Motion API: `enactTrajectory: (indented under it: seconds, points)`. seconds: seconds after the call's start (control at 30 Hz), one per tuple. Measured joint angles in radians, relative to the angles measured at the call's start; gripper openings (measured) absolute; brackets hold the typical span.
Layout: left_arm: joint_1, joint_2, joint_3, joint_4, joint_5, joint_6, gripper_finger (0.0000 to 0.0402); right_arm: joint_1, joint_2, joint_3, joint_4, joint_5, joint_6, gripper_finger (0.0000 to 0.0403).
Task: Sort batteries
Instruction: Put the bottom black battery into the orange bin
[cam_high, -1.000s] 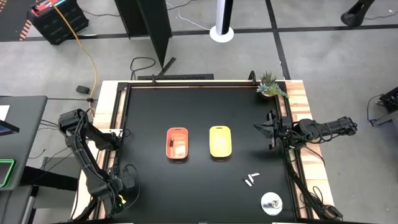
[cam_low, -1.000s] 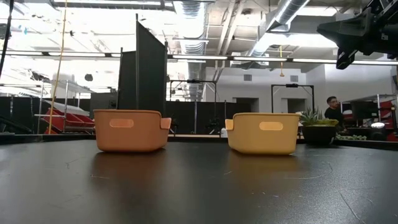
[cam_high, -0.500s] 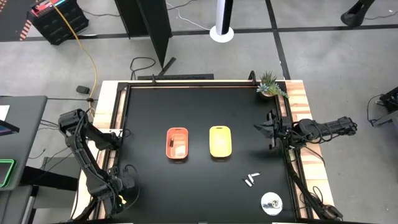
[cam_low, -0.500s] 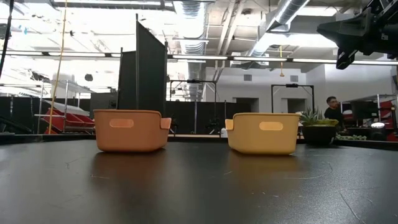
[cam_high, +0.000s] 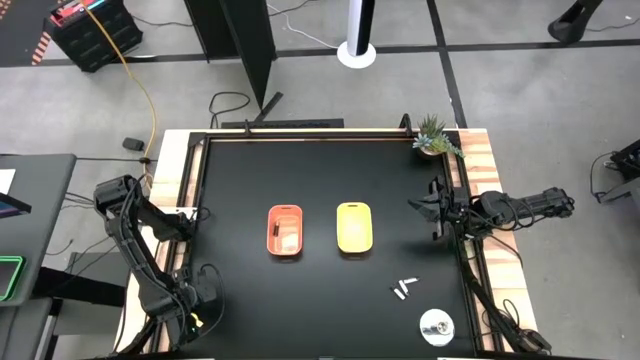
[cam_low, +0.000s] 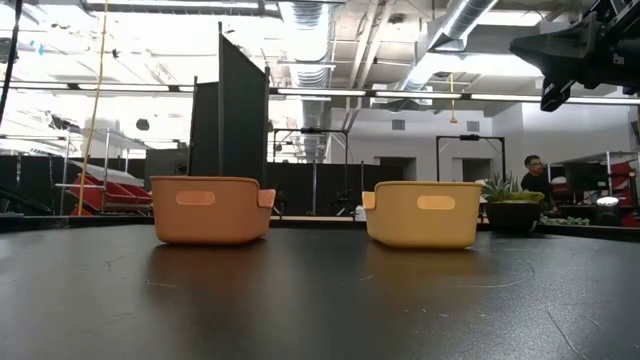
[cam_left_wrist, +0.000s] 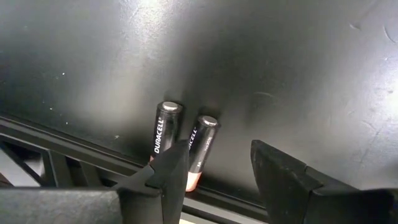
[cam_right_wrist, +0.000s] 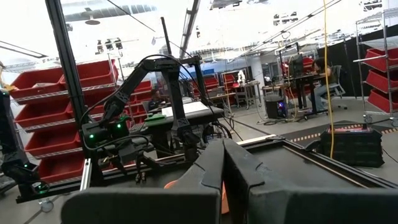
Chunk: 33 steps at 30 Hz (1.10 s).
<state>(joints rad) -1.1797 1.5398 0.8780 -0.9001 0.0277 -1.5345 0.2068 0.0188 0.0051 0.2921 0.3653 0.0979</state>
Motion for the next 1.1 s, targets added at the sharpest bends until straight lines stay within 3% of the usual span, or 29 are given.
enactTrajectory:
  seconds: [0.77,1.1]
  points:
    - [0.0,0.002,0.0,0.017,-0.013,0.002,0.0169,0.0,0.0,0.0,0.0,0.0,0.0,0.0029]
    - [0.001,0.078,0.003,0.04,-0.002,0.022,0.0169,0.0,0.0,0.0,0.0,0.0,0.0,0.0029]
